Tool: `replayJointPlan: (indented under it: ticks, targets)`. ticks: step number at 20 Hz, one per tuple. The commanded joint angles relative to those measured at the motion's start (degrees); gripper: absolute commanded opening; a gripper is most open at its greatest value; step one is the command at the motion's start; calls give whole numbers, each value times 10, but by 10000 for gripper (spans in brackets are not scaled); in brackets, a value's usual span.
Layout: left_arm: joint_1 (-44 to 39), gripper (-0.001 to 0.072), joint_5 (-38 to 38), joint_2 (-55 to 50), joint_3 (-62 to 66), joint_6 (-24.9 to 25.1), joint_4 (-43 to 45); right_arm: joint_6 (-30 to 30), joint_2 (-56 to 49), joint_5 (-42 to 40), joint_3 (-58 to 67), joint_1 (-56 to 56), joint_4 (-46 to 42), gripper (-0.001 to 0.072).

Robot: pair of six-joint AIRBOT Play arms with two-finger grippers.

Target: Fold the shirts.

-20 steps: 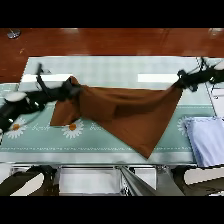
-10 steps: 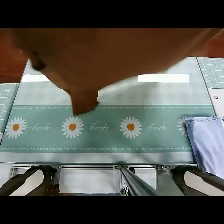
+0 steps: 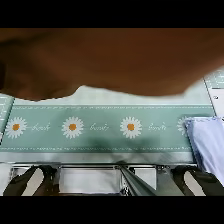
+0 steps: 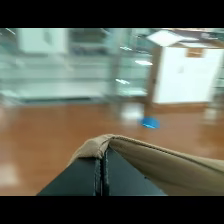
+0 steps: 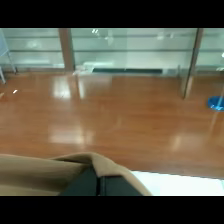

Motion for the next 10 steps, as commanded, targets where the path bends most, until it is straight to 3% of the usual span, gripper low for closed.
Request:
replayJointPlan:
  ticks: [1,5,8,10]
  targets:
    - [4,16,-50,77,9,-17,144,15,59,26,-20,1,-44,24]
    - [-2,17,-108,122,-53,-46,192,20,61,72,-37,1,-41,24]
    - [-3,17,-112,138,-188,-57,186,24,61,87,-125,1,-30,24]
    - [-5,17,-86,134,-304,-57,163,17,57,56,-219,1,-12,24]
